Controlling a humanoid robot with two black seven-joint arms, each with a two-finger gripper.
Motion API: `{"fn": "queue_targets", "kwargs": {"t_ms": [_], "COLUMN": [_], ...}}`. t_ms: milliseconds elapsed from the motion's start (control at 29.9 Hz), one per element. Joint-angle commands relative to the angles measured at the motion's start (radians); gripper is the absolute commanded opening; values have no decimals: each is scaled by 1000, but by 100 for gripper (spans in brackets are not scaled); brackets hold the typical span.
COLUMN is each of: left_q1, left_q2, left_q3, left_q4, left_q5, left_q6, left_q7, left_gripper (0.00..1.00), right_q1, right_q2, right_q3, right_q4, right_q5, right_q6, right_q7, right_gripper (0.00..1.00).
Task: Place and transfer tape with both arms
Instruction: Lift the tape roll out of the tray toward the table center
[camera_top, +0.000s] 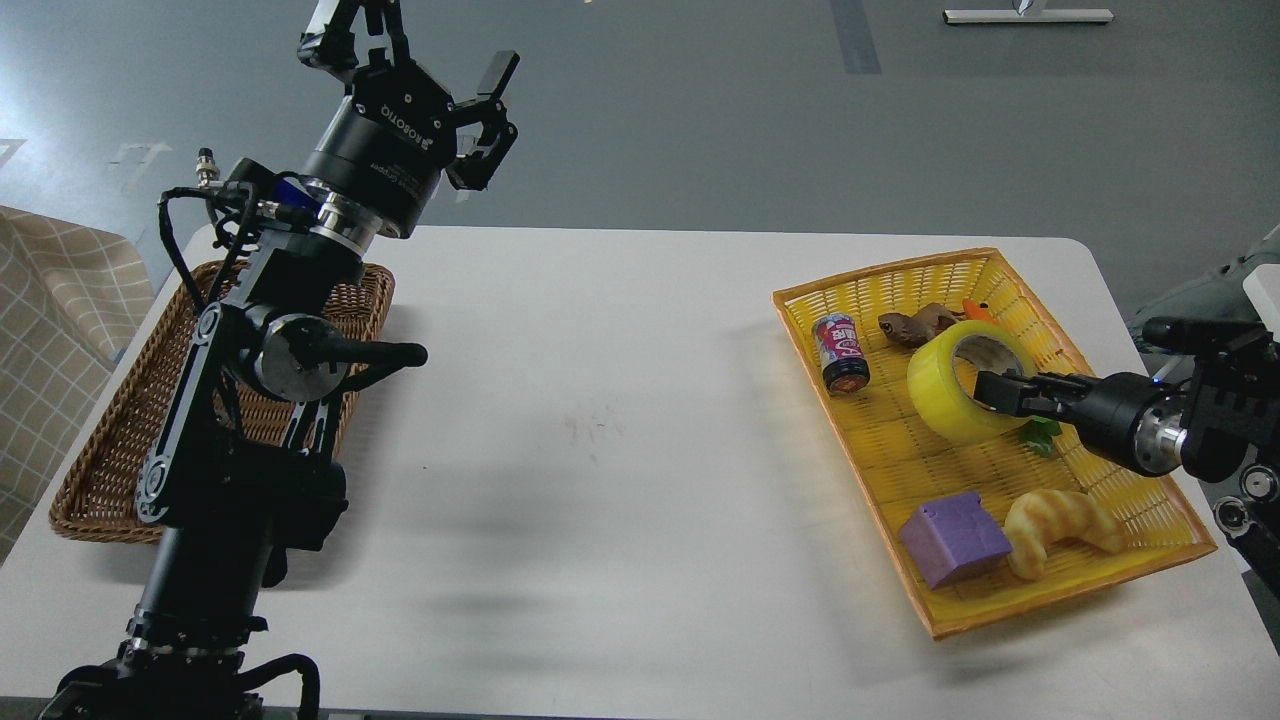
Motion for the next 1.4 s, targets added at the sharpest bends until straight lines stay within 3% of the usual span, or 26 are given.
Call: {"fn": "queue_targets", "kwargs": {"t_ms": [0, 468, 902, 1370], "left_q1": [0, 0, -3, 12], "left_q2": [0, 0, 0, 0], "left_q3": [0, -3, 0, -3], "left_q4": [0, -5, -5, -13], "left_q5": [0, 0, 1, 3], "left_q6": [0, 1, 17, 31], "left_q7": [0, 0, 2, 2], "left_gripper": [98, 98, 98, 98], "right_q1": [78, 326, 327, 388], "right_q2": [4, 67, 193, 294], "right_q3": [-2, -226, -244, -453], "right_q4": [34, 39, 51, -6], "right_q5": [35, 132, 146, 136], "right_q6": [11, 11, 11, 11], "right_q7": [-16, -22, -25, -25], "right_gripper": [2, 2, 1, 1]}}
